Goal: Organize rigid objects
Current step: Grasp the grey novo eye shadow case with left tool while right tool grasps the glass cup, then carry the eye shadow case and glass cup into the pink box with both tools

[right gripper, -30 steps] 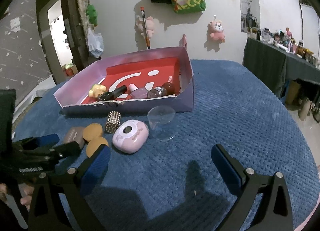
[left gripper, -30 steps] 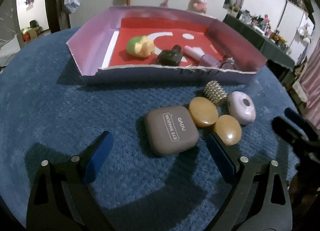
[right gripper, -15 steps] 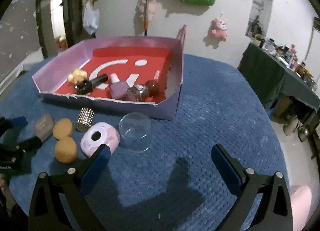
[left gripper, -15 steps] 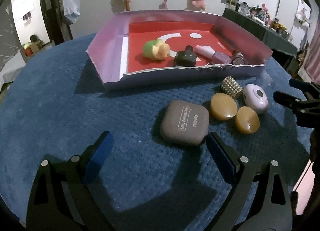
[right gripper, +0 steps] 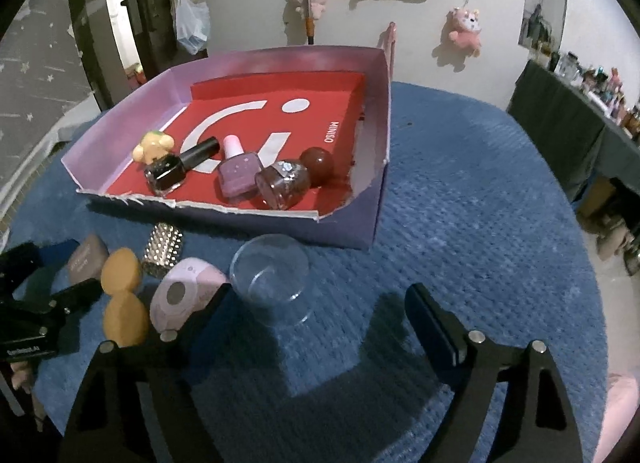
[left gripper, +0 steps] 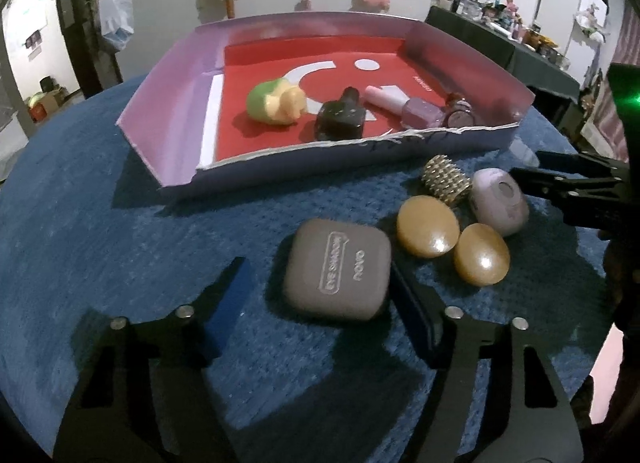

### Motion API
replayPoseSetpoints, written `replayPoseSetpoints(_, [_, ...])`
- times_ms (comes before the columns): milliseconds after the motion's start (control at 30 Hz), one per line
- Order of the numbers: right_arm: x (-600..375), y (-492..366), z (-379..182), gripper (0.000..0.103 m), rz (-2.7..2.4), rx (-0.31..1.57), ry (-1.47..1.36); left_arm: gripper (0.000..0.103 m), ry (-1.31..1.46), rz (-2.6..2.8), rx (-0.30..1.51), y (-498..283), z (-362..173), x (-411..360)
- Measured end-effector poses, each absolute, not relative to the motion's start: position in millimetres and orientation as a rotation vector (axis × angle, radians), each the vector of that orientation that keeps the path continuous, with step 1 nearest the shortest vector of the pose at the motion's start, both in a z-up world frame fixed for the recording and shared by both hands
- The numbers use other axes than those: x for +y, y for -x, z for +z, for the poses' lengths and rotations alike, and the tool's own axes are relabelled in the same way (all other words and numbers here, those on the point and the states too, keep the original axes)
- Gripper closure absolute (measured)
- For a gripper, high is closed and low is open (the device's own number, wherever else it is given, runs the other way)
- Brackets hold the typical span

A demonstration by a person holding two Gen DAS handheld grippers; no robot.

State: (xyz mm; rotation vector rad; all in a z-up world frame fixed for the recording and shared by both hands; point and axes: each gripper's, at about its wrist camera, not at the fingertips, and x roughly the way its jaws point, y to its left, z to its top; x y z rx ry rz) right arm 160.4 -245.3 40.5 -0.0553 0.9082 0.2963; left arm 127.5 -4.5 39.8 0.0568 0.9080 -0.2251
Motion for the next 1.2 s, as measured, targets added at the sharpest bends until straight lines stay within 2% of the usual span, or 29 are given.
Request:
replayPoseSetpoints(67, [-243.7, -162.6, 39.4, 0.027, 0.318, 0.911, 0.038, 0.042, -0.05, -0.236, 0.907, -129.1, 40.1, -6.0])
replayPoseSetpoints(167, [-240.5, -164.3, 37.7, 0.039, 0.347, 0.907, 0.018, 0.054, -0.049, -0.253, 0.9, -130.2, 40.7, -8.5])
replayPoseSetpoints(267, [-238.2, -163.2, 38.5, 0.06, 0.401, 0.892, -0.019, 0.055, -0.046, -0.261, 0.894, -129.7, 41.4, -8.3])
replayPoseSetpoints(700, [-223.1, -116.4, 83.6, 0.061, 0.473, 0.766, -0.023, 0.055, -0.058, -0.274, 0.804, -111.9, 71.1, -8.8])
replayPoseSetpoints(1200, [-213.1, -101.7, 79.0, 0.061, 0.505, 0.777, -0.026, 0.055, -0.065, -0.278, 0.792, -106.1, 74.3, -10.3])
